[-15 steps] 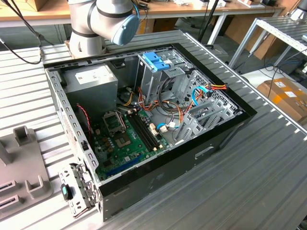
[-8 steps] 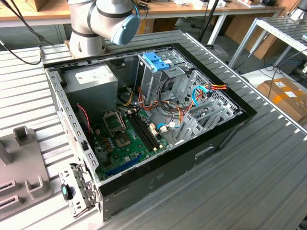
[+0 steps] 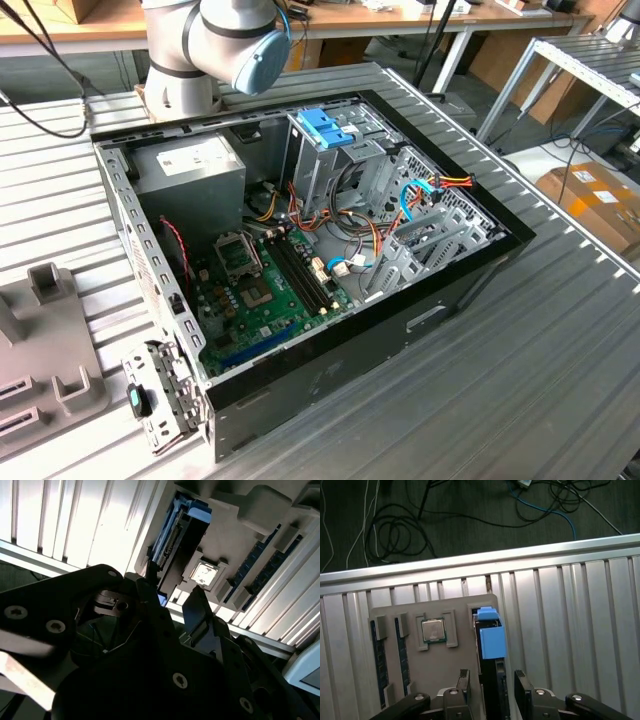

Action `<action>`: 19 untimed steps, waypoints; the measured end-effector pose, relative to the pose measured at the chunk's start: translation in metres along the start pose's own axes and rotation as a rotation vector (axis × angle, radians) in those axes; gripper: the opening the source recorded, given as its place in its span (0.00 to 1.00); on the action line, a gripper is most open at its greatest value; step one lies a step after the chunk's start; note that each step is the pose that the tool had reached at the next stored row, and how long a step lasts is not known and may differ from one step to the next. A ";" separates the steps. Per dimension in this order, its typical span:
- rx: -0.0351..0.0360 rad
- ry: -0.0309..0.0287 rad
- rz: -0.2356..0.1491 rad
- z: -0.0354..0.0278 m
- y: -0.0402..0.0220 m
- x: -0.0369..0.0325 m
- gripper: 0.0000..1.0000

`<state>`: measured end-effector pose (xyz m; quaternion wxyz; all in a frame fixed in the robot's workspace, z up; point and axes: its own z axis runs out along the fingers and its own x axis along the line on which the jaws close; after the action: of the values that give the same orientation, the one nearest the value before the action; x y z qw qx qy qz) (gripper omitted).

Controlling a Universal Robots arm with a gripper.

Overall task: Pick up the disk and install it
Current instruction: 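Pick up the disk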

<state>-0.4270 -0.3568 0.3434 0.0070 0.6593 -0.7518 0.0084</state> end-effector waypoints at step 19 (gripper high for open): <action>0.0001 0.0000 -0.008 0.0320 0.0002 -0.0007 0.48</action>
<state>-0.4271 -0.3568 0.3114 0.0070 0.6622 -0.7493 0.0084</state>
